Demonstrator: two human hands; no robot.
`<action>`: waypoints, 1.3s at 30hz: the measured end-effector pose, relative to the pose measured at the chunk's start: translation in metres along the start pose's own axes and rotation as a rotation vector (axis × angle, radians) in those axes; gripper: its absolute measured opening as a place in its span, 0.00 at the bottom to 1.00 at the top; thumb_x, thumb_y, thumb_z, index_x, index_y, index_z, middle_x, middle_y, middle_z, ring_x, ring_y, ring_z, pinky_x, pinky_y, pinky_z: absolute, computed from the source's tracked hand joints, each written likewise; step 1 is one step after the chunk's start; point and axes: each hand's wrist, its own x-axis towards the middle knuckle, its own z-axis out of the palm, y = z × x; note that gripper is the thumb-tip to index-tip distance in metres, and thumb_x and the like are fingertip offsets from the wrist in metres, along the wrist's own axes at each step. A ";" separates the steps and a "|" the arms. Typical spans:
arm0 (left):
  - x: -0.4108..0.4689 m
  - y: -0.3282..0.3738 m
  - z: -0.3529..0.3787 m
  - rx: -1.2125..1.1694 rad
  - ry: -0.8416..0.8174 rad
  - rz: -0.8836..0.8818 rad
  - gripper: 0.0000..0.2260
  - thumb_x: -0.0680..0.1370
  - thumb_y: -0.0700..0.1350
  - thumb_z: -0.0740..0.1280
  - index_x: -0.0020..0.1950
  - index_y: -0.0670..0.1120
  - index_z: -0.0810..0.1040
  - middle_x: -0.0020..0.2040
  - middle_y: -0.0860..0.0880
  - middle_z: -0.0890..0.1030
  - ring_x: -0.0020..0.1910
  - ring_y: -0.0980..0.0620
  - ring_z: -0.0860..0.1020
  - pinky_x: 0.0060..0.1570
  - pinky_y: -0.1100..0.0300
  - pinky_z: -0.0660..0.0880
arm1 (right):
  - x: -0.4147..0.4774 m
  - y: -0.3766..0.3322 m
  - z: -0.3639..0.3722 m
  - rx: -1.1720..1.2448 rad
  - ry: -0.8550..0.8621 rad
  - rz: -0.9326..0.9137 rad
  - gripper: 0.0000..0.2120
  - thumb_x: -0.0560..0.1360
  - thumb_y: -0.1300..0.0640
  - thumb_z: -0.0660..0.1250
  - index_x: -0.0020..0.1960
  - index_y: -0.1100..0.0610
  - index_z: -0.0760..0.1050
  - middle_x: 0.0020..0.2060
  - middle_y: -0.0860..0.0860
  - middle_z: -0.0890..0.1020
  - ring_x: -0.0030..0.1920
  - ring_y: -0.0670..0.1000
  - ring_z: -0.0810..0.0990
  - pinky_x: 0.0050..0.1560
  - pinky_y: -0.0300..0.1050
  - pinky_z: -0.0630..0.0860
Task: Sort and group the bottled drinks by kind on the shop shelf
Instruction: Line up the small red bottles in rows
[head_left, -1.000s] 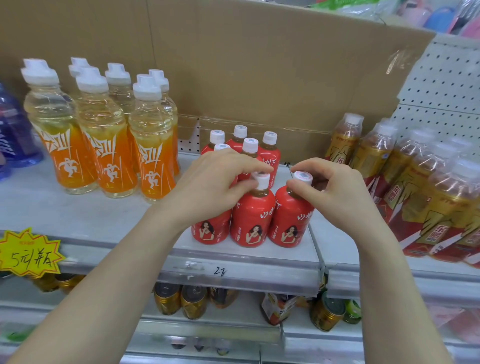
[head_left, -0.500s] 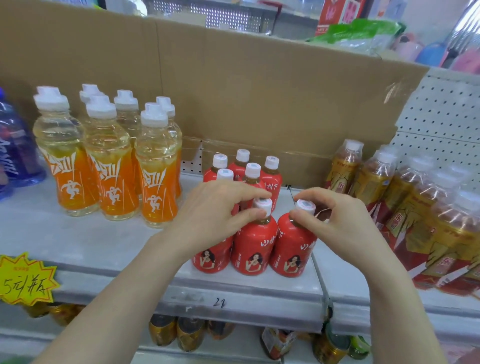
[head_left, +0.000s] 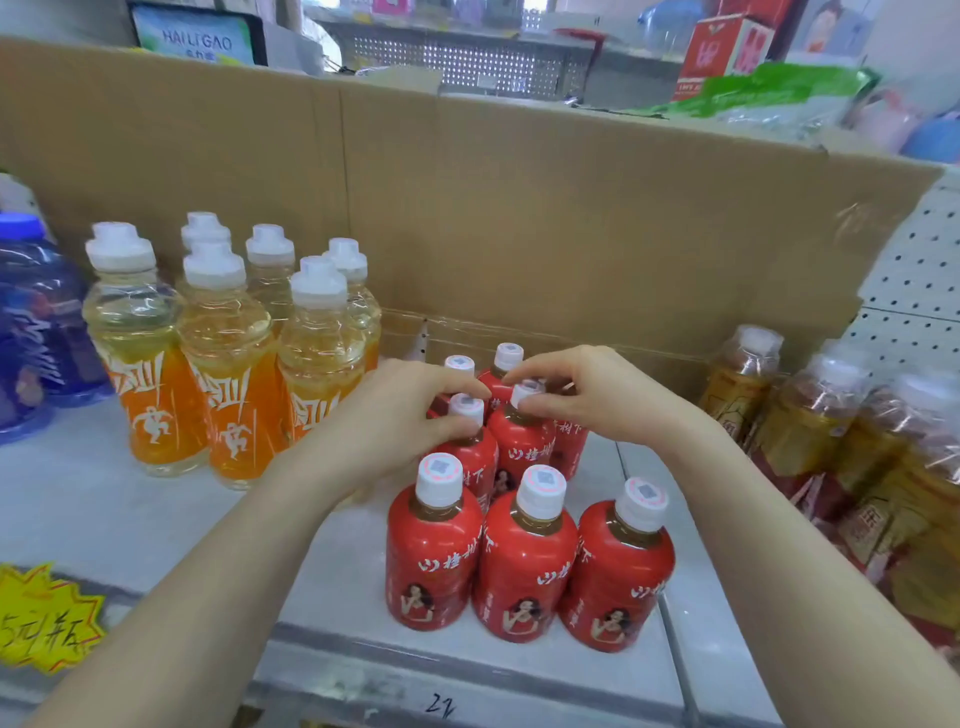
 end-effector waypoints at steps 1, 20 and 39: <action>0.000 0.000 0.000 -0.028 0.012 -0.003 0.14 0.73 0.50 0.75 0.58 0.60 0.83 0.48 0.54 0.85 0.46 0.58 0.82 0.52 0.53 0.78 | 0.001 0.001 0.000 -0.004 -0.002 -0.001 0.11 0.77 0.52 0.72 0.59 0.44 0.83 0.41 0.46 0.83 0.36 0.38 0.76 0.38 0.29 0.69; 0.003 0.006 0.002 -0.027 0.098 -0.010 0.11 0.69 0.59 0.76 0.45 0.55 0.82 0.40 0.57 0.82 0.41 0.61 0.79 0.44 0.57 0.77 | -0.049 -0.002 -0.006 0.183 -0.011 0.024 0.12 0.76 0.56 0.74 0.55 0.42 0.84 0.45 0.39 0.86 0.49 0.41 0.83 0.53 0.44 0.80; 0.000 0.010 -0.007 -0.030 -0.044 0.049 0.10 0.79 0.46 0.70 0.57 0.57 0.84 0.48 0.59 0.85 0.39 0.66 0.77 0.42 0.66 0.71 | -0.004 0.036 0.002 0.018 0.134 0.254 0.18 0.78 0.52 0.70 0.68 0.49 0.77 0.61 0.50 0.82 0.60 0.53 0.79 0.61 0.47 0.74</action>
